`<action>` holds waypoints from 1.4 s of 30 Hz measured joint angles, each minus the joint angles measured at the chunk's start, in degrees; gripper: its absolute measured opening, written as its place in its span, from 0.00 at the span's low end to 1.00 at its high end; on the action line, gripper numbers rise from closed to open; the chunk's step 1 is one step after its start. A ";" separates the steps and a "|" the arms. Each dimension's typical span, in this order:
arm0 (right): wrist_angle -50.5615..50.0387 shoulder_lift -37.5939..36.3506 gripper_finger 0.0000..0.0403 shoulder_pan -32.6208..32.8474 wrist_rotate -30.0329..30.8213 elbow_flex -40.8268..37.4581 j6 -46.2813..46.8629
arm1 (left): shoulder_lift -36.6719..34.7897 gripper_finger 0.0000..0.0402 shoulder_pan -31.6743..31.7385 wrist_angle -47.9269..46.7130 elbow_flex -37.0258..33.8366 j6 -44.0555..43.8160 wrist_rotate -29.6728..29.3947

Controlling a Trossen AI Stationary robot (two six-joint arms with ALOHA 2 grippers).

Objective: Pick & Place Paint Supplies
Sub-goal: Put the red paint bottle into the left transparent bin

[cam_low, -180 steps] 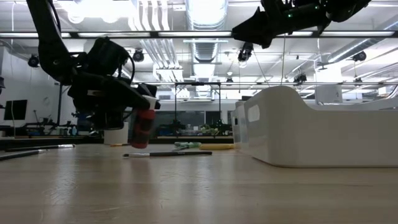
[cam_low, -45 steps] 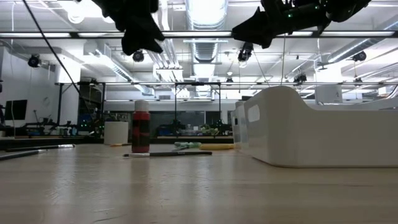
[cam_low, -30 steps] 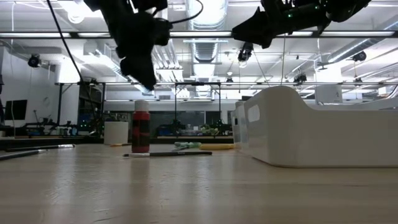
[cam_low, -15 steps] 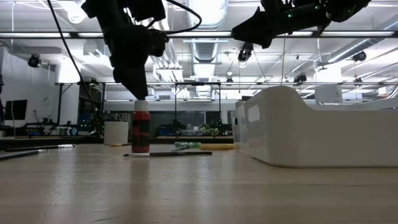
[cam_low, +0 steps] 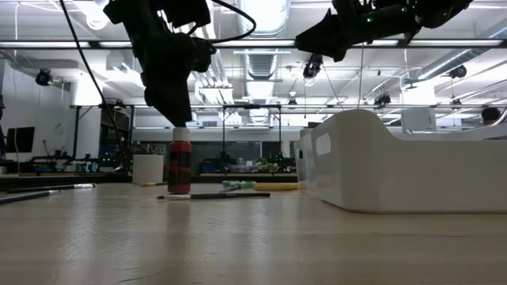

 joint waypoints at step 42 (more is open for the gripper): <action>0.00 0.00 0.54 -0.01 -0.01 0.00 0.00 | -4.58 0.70 -0.15 -0.16 -2.49 -0.02 0.48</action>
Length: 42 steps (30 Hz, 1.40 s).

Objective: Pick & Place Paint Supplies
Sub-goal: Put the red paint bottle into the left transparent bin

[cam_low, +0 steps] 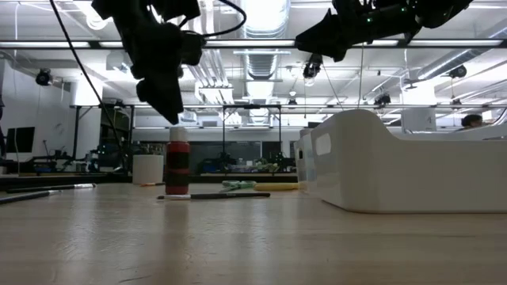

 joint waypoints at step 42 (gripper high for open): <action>0.00 0.00 0.54 -0.01 0.01 0.00 0.00 | 0.07 0.70 0.07 12.02 -8.72 1.56 -3.25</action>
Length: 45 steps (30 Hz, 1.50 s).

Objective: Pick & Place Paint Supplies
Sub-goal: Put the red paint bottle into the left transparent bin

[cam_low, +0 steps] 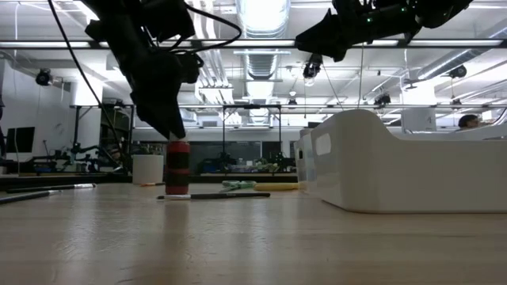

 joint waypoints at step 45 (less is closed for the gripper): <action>0.00 0.00 0.54 0.02 0.00 0.00 0.00 | -0.04 0.27 0.04 1.10 4.92 1.51 0.22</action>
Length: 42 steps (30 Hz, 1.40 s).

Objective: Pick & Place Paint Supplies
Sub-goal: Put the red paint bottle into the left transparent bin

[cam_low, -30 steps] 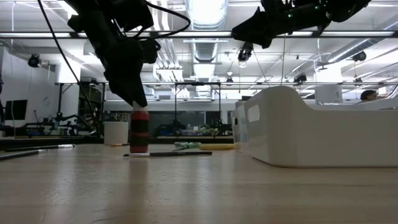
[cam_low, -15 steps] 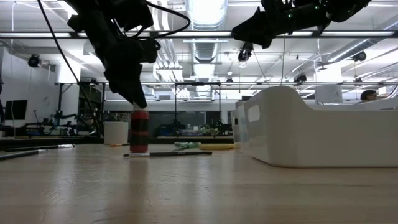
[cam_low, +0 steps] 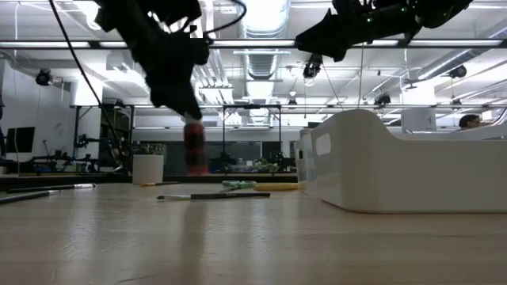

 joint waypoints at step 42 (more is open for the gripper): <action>-0.11 0.00 0.54 0.00 0.00 -0.02 0.00 | 21.03 0.27 -0.07 17.60 28.03 10.69 -2.32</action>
